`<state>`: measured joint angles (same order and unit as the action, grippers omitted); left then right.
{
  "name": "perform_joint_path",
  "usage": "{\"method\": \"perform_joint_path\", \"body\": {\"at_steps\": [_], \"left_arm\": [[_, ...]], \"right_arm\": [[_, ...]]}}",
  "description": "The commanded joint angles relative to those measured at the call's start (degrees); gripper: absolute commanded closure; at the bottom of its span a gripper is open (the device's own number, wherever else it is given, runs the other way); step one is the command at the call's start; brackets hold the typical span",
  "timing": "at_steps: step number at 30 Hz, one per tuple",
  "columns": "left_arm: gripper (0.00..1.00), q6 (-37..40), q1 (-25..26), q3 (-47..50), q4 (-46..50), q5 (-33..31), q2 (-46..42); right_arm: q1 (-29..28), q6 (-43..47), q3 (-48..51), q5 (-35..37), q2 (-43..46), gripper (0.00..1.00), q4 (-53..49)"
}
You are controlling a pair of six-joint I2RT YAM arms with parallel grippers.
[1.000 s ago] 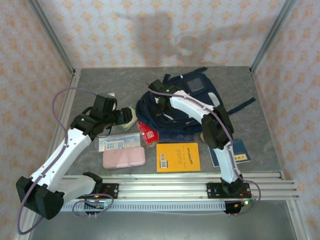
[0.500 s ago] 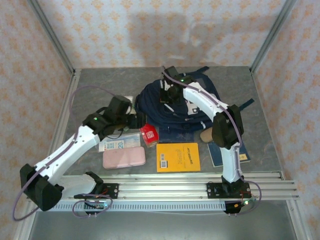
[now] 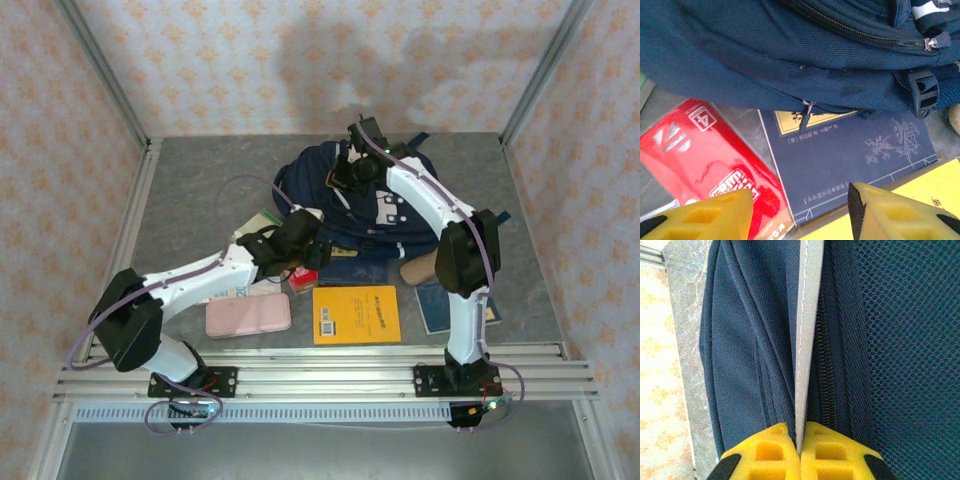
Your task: Pack books, pencil case, and school supplies into a backpack
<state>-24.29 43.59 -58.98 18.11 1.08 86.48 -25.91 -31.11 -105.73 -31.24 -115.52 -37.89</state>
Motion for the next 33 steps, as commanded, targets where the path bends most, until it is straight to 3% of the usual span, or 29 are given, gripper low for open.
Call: {"method": "perform_joint_path", "body": {"at_steps": [1, 10, 21, 27, 33], "left_arm": [[0.46, 3.96, 0.18, 0.34, -9.78, -1.70, 3.15], [0.45, 8.03, 0.18, -1.14, -12.31, -2.51, 10.62], [0.49, 7.60, -0.42, -1.52, -15.77, -4.32, 16.71], [0.60, 8.05, -0.94, -3.76, -15.84, -7.35, 18.81], [0.81, 9.05, -1.19, -3.54, -15.92, -8.66, 17.44]], "right_arm": [[0.86, -4.46, 0.94, -4.20, 5.04, 1.00, 4.51], [1.46, -5.60, 2.62, -5.52, 5.67, 1.00, 5.60], [1.65, -7.62, 5.06, -7.85, 6.35, 1.00, 8.64], [1.65, -7.91, 6.74, -8.84, 6.89, 1.00, 9.94], [1.65, -6.62, 7.64, -8.22, 7.07, 1.00, 9.59]]}}
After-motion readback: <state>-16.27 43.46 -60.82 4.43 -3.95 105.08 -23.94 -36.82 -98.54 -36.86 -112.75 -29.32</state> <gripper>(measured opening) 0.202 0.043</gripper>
